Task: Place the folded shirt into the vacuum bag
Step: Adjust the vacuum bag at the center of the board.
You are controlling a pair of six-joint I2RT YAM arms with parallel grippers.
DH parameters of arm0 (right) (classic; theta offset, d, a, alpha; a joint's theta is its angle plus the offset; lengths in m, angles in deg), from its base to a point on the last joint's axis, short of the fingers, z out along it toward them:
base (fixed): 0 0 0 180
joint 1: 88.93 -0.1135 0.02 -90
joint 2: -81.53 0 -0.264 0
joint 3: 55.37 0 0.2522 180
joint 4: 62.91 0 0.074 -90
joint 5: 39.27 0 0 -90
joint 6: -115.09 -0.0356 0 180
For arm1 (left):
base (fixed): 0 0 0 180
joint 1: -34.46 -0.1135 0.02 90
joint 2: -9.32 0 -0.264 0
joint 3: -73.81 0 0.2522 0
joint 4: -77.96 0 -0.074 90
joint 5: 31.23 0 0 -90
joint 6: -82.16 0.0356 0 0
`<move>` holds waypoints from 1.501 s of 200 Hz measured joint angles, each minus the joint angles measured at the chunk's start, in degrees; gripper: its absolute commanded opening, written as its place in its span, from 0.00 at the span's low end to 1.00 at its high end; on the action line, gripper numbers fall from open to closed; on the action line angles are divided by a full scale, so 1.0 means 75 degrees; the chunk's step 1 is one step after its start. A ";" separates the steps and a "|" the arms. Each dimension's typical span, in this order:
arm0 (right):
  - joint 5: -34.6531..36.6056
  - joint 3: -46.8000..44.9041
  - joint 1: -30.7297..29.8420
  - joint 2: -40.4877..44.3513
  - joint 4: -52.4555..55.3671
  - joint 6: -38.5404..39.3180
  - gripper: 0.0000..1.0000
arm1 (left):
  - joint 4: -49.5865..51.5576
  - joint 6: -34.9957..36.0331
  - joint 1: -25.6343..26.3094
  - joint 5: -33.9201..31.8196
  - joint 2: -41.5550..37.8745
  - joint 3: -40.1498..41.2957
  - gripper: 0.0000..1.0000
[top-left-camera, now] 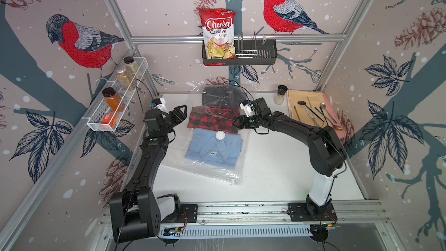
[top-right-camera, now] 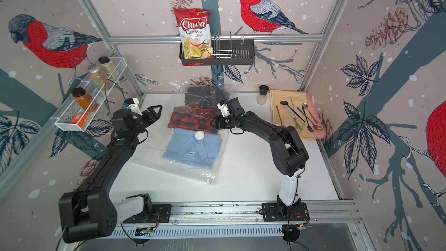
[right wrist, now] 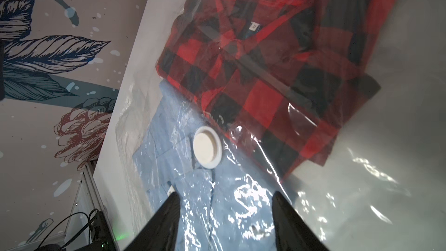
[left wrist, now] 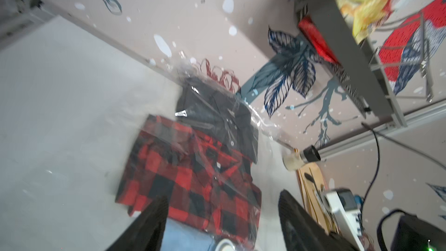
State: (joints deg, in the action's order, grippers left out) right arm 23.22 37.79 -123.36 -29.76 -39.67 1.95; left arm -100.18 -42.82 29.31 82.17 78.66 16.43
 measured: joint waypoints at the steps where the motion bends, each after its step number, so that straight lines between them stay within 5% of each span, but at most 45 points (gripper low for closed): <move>1: -0.0006 0.0003 0.0000 -0.0020 -0.0006 -0.0009 0.62 | 0.0003 0.0003 0.0023 -0.0006 0.0006 0.0012 0.74; 67: -0.0163 -0.0624 0.0111 -0.0985 -0.0606 -0.0507 0.62 | -0.0332 0.0122 0.1553 -0.0571 0.1122 0.1119 0.74; 159: 0.0414 -0.2040 0.0659 0.0052 -0.1230 -0.0530 0.72 | -0.2323 -0.0350 0.3564 -0.1151 0.1626 0.3156 0.74; 191: 0.0600 -0.2206 0.0793 0.0676 -0.1008 -0.0527 0.83 | -0.2261 -0.0697 0.4077 -0.1323 0.1207 0.3383 0.74; 209: 0.0694 -0.2328 0.0807 0.1174 -0.1000 -0.0501 1.00 | -0.1647 -0.0734 0.4130 -0.1387 0.0650 0.3279 0.75; 240: 0.1067 -0.2675 0.0839 0.2358 -0.1035 -0.0338 1.00 | -0.0469 -0.0475 0.4138 -0.1985 -0.0507 0.2471 0.80; 251: 0.1285 -0.2859 0.0842 0.2862 -0.1119 -0.0303 1.00 | -0.0064 -0.0286 0.4138 -0.2256 -0.0836 0.2145 0.96; 300: 0.2763 -0.4266 0.0915 0.5412 -0.1874 0.0291 1.00 | 0.1035 0.0647 0.4138 -0.3937 -0.2090 0.1396 0.97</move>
State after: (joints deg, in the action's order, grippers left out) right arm 43.94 5.79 -116.50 10.83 -53.73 4.14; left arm -92.42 -37.97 60.35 52.64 62.99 26.90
